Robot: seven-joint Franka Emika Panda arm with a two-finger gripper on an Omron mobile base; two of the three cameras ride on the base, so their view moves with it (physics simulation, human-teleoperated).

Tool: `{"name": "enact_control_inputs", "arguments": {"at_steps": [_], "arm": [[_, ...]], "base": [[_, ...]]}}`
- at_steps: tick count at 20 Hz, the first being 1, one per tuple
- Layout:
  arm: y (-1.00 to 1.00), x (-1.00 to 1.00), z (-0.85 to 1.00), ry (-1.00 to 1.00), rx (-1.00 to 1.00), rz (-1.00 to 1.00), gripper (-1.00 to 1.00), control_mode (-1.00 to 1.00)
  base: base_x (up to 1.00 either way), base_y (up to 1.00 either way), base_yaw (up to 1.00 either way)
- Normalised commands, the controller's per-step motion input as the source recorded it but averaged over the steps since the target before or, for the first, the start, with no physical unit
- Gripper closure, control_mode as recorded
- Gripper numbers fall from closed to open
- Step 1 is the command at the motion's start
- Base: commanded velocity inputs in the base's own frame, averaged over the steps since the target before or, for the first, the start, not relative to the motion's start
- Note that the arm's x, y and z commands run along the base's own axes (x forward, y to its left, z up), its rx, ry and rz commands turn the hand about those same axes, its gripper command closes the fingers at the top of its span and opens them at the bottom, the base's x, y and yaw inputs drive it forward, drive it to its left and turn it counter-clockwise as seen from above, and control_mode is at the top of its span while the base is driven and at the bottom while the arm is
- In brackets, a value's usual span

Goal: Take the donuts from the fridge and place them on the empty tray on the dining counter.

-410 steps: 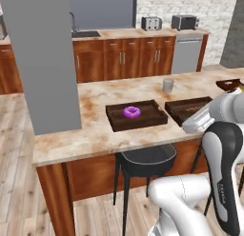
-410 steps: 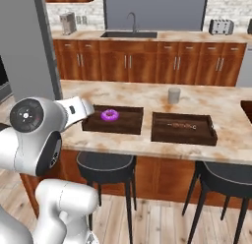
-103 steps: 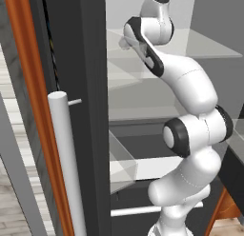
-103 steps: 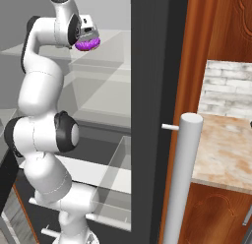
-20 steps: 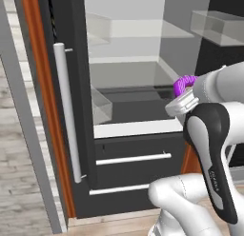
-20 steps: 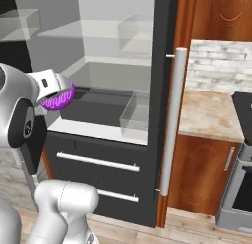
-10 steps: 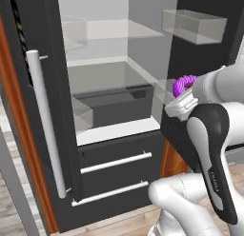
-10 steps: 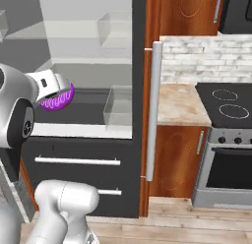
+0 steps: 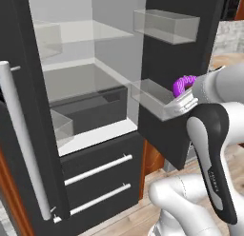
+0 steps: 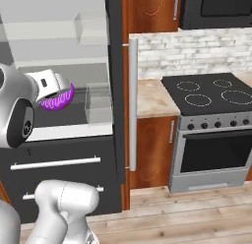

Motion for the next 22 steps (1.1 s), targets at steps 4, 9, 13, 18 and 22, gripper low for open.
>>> {"name": "enact_control_inputs", "arguments": {"at_steps": [4,9,13,18,22], "arm": [[0.0,0.0,0.0,0.0,0.0,0.0,1.0,1.0],[0.0,0.0,0.0,0.0,0.0,0.0,1.0,1.0],[0.0,0.0,0.0,0.0,0.0,0.0,1.0,1.0],[0.0,0.0,0.0,0.0,0.0,0.0,1.0,1.0],[0.0,0.0,0.0,0.0,0.0,0.0,1.0,1.0]], "base": [[-0.29,0.0,-0.35],[-0.38,0.0,-0.35],[-0.43,0.0,-0.35],[-0.52,0.0,-0.38],[-0.51,0.02,-0.4]]}}
